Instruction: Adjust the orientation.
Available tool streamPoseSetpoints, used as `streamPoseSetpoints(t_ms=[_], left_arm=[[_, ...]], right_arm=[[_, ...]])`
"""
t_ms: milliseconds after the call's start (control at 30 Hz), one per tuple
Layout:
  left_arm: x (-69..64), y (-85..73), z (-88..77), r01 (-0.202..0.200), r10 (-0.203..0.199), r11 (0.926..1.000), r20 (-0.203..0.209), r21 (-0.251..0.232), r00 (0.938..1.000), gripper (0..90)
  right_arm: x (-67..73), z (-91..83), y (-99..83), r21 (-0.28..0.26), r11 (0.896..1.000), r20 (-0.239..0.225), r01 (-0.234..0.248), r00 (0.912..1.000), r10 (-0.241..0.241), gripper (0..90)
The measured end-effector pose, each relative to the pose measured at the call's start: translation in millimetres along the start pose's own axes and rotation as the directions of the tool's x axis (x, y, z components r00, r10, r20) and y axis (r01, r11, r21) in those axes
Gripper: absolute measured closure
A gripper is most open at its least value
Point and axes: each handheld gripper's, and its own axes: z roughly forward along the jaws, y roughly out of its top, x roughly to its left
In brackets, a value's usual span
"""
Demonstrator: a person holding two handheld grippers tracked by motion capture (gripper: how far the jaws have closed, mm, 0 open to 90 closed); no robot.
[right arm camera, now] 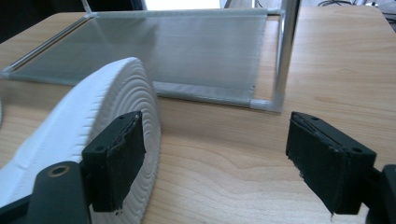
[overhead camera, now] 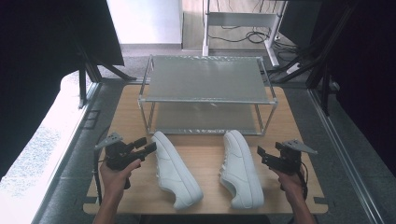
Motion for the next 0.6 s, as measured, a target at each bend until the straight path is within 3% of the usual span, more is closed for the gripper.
streamPoseSetpoints(t_ms=[133, 233, 500, 567, 600], left_arm=[[0.3, -1.2, 2.7, 0.006, -0.006, 1.0, 0.005, 0.007, 1.0, 41.0], [-0.4, -1.6, 3.3, 0.025, -0.025, 0.9997, 0.001, -0.002, 0.9997, 40.3], [-3.4, -1.3, 1.1, 0.021, -0.021, 0.9995, -0.011, -0.022, 0.9997, 41.9], [-3.4, -2.3, -1.3, 0.02, -0.022, 0.999, -0.047, -0.039, 0.9986, 46.3], [-3.4, -2.0, -2.7, 0.016, -0.018, 0.999, -0.047, -0.043, 0.9987, 48.5]], right_arm=[[-7.1, 0.9, -2.9, -0.008, 1.0, 0.023, -0.012, 0.9997, 0.012, 21.3], [-10.9, -1.7, -3.7, -0.02, 0.999, 0.002, -0.024, 0.9997, 0.024, 25.5], [-12.6, -4.9, -1.7, -0.04, 0.999, -0.012, -0.03, 0.9995, 0.029, 27.9], [-15.0, -4.1, -0.3, -0.047, 0.998, -0.024, -0.051, 0.9985, 0.05, 28.4], [-16.3, -3.2, 0.9, -0.051, 0.997, -0.032, -0.065, 0.9975, 0.063, 28.5]])
